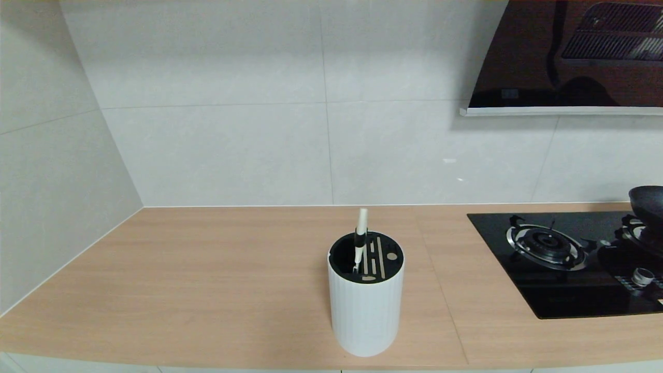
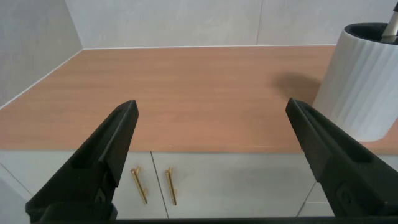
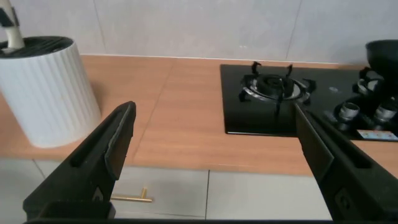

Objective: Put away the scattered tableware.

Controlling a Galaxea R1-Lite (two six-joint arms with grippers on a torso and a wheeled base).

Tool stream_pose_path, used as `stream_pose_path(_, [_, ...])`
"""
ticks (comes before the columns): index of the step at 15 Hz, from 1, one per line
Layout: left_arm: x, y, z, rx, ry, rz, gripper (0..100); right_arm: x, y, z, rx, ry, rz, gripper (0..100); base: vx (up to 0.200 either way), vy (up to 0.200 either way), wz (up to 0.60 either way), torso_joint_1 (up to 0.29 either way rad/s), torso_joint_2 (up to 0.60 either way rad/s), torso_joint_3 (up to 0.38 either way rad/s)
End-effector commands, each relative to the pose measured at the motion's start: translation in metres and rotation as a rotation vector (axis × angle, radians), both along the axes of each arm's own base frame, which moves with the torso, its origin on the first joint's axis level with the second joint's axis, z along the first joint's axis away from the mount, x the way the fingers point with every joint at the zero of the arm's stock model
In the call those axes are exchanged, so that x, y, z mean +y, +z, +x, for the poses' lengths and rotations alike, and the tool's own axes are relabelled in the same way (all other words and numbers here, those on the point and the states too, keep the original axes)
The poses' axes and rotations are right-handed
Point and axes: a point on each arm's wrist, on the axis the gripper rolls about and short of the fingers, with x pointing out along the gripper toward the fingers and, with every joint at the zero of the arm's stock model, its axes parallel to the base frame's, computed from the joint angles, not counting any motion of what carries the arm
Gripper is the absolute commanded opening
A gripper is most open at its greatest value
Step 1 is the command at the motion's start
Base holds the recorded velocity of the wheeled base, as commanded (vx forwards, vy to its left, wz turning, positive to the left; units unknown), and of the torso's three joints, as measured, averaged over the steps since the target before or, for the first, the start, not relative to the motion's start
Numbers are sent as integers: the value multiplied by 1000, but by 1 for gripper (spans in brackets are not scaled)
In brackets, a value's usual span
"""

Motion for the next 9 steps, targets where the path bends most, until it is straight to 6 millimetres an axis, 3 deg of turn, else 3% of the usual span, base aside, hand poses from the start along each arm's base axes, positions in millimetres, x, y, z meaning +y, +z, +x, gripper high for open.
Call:
stream_pose_path(1, [0, 0, 0, 3, 1, -3, 100, 0, 0, 0, 2, 1, -16, 100, 0, 0, 0, 0, 0, 0])
stream_pose_path(9, [0, 0, 0, 2, 1, -22, 100, -1, -5, 0, 51, -29, 84, 100, 0, 0, 0, 0, 0, 0])
